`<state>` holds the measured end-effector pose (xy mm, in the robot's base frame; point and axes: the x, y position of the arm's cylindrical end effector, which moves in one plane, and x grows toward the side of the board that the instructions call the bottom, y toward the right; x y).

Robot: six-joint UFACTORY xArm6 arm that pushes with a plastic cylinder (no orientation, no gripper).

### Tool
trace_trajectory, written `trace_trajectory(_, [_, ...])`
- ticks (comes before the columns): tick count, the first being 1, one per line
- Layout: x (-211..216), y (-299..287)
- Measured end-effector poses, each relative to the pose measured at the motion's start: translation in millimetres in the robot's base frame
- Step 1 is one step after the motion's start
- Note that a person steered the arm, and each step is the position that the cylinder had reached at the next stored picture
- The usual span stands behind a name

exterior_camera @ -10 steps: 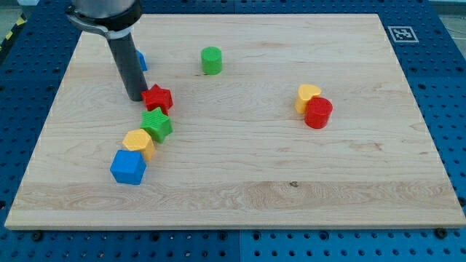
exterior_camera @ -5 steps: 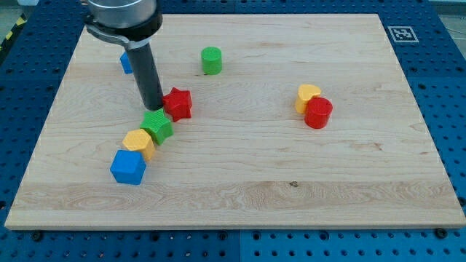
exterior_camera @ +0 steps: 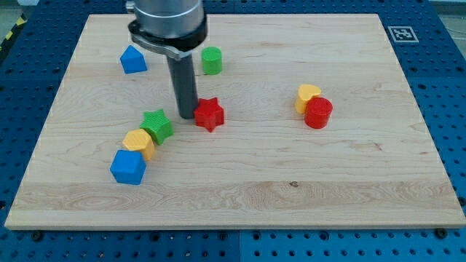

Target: Place the red star to the left of red circle

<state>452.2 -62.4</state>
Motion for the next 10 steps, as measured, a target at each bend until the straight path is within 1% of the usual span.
trace_trajectory(2, [15, 67])
trace_trajectory(4, [54, 83])
trace_trajectory(5, [70, 113])
trace_trajectory(6, [65, 145])
trace_trajectory(8, [56, 153])
trace_trajectory(9, [55, 146])
trace_trajectory(10, [55, 125])
